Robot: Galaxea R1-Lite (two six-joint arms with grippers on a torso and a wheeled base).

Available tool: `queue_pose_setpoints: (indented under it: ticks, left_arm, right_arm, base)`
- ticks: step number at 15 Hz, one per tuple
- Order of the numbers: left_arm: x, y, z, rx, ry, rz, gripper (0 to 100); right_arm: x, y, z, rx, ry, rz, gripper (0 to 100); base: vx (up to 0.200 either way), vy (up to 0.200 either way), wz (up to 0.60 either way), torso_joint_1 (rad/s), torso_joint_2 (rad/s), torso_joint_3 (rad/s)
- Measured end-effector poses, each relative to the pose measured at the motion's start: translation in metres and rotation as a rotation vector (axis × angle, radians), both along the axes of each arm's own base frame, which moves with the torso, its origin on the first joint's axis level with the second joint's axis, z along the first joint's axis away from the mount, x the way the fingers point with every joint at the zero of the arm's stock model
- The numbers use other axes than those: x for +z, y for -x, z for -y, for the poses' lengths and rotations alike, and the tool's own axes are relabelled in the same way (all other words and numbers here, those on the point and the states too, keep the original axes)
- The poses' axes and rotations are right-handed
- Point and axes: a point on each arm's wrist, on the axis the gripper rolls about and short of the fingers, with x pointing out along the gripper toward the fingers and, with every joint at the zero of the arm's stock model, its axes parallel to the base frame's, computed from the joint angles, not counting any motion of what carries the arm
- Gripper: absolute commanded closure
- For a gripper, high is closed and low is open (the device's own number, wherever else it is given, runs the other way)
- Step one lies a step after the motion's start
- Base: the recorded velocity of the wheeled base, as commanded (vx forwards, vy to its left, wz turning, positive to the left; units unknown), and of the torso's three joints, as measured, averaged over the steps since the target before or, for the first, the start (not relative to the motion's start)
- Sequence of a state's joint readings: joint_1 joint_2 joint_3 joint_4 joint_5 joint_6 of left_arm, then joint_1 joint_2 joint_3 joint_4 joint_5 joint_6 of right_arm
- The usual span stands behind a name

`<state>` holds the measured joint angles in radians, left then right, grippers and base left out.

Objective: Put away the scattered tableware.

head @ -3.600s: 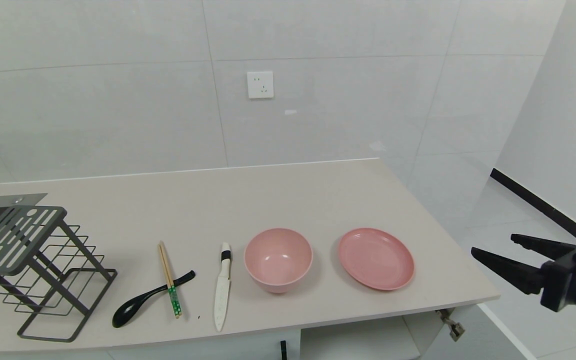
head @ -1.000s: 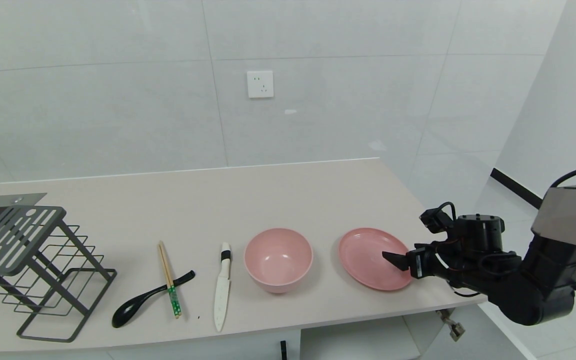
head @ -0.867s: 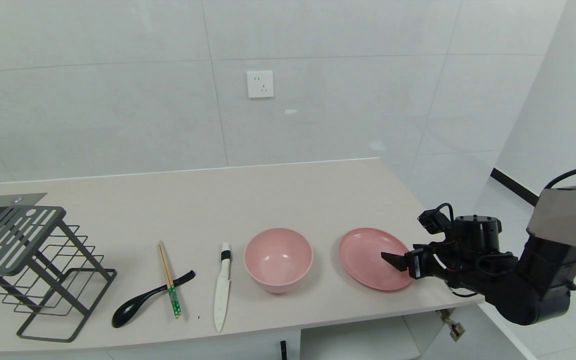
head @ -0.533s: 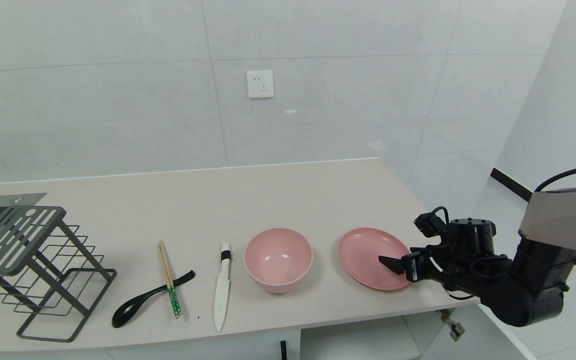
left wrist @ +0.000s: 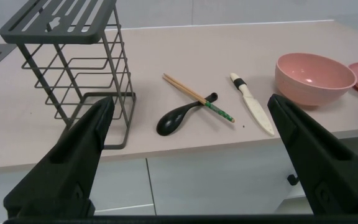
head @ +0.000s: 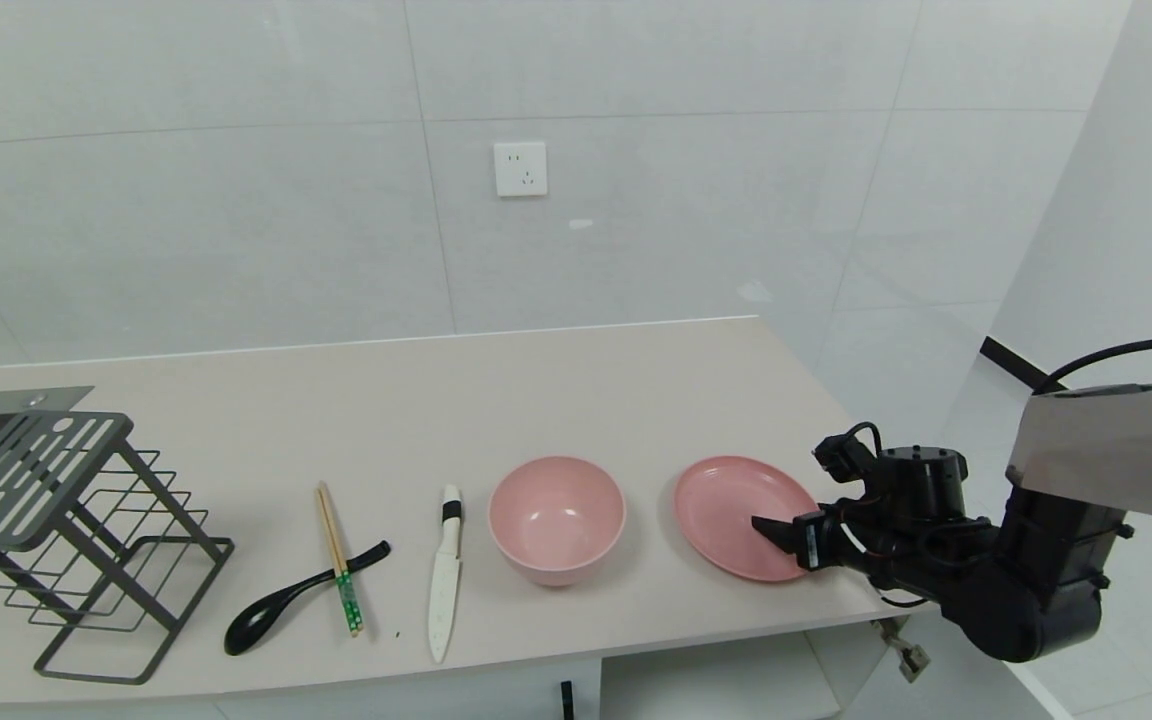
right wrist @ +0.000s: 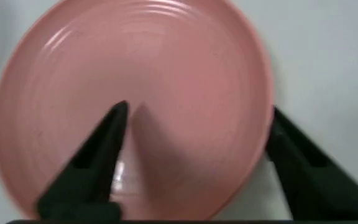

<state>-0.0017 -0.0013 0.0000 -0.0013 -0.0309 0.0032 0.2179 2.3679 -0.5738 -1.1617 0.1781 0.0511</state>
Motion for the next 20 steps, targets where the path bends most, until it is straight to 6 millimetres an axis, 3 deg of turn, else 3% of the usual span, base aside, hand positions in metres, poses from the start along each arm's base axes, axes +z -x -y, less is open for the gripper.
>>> queue_pose_setpoints:
  ticks: [7,12,16,20]
  left_arm:
    - [0.000,0.000,0.000,0.000,-0.001,0.000,0]
    - [0.000,0.000,0.000,0.000,-0.001,-0.001,0]
    - [0.000,0.000,0.000,0.000,-0.002,-0.001,0]
    - [0.000,0.000,0.000,0.000,-0.005,-0.001,0]
  right_arm:
    - [0.000,-0.006,0.007,-0.068,-0.008,0.006,100]
    - [0.036,-0.018,0.015,-0.142,-0.171,0.290,100]
    - [0.049,-0.004,0.013,-0.153,-0.241,0.315,100]
    - [0.086,0.025,0.003,-0.145,-0.362,0.322,100]
  base:
    - [0.000,0.000,0.00,0.000,0.00,0.000]
    - [0.000,0.000,0.00,0.000,0.00,0.000]
    - [0.000,0.000,0.00,0.000,0.00,0.000]
    - [0.000,0.000,0.00,0.000,0.00,0.000]
